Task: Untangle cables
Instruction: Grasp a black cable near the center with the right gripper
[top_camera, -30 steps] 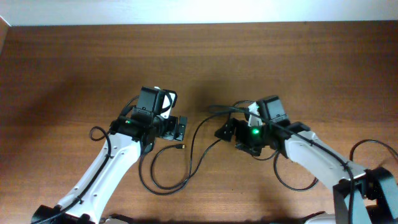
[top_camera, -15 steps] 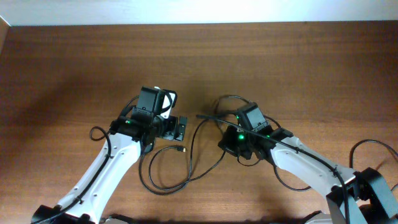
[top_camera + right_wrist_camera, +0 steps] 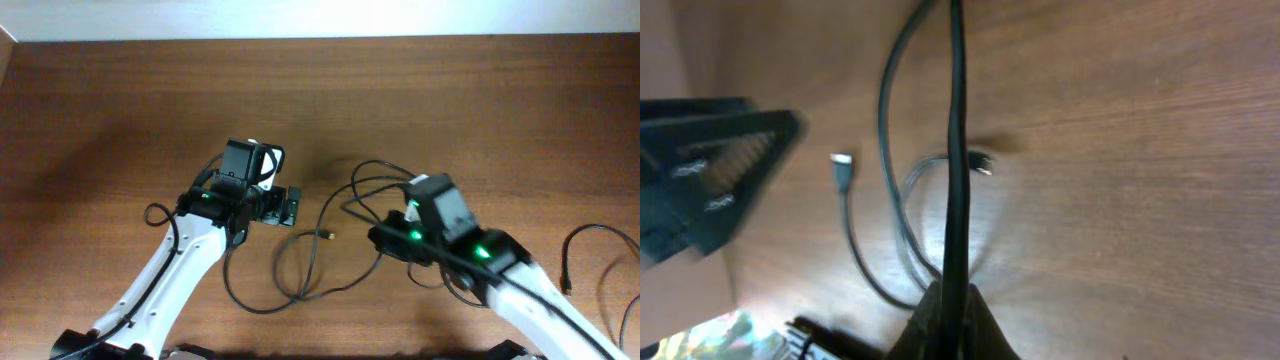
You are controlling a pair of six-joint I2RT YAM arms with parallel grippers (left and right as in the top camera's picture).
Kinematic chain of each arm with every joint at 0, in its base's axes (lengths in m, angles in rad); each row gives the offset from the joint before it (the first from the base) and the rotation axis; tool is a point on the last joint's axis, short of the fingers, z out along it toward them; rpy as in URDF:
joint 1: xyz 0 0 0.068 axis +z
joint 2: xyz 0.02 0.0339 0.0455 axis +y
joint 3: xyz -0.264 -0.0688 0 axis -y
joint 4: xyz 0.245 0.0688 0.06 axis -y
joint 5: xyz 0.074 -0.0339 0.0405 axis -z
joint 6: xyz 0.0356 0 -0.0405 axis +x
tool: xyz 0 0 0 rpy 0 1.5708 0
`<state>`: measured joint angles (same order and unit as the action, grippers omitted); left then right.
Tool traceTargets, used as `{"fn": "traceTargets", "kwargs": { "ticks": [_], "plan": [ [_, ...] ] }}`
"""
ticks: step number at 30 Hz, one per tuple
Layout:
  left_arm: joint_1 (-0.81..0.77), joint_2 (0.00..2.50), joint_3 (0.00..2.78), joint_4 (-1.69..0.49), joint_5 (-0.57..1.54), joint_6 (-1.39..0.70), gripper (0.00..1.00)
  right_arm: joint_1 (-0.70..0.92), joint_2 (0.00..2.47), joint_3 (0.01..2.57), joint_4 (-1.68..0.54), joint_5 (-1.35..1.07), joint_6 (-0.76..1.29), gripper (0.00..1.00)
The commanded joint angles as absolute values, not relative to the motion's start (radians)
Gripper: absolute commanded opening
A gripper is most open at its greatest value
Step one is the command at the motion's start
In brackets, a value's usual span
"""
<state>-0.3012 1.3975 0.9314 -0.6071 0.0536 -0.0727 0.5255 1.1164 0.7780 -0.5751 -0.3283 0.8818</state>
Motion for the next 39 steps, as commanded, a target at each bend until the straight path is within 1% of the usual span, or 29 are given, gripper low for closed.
{"fn": "traceTargets", "kwargs": {
  "ticks": [1,4,8,17,26,29,33,39],
  "plan": [
    [-0.298,1.401,0.942,-0.607,0.064,-0.083,0.99,0.530,0.946,0.817,-0.674,-0.214,0.845,0.04],
    [-0.298,1.402,0.942,-0.608,0.064,-0.083,0.99,0.530,0.867,0.883,-0.791,-0.181,0.844,0.04],
    [-0.298,1.402,0.942,-0.607,0.064,-0.083,0.99,0.530,0.857,0.990,-0.916,-0.172,0.828,0.04],
    [-0.298,1.402,0.942,-0.607,0.064,-0.083,0.99,0.530,0.918,1.104,-1.077,-0.172,0.793,0.04],
    [-0.298,1.402,0.942,-0.607,0.064,-0.083,0.99,0.530,1.048,1.306,-1.374,-0.172,0.728,0.04],
    [-0.298,1.401,0.942,-0.607,0.064,-0.083,0.99,0.530,1.070,1.355,-1.420,-0.176,0.725,0.04],
    [-0.298,1.401,0.942,-0.607,0.064,-0.083,0.99,0.530,1.071,1.396,-1.420,-0.255,0.604,0.04],
    [-0.298,1.401,0.942,-0.607,0.064,-0.083,0.99,0.530,1.073,1.401,-1.420,-0.257,0.598,0.04]
  ]
}}
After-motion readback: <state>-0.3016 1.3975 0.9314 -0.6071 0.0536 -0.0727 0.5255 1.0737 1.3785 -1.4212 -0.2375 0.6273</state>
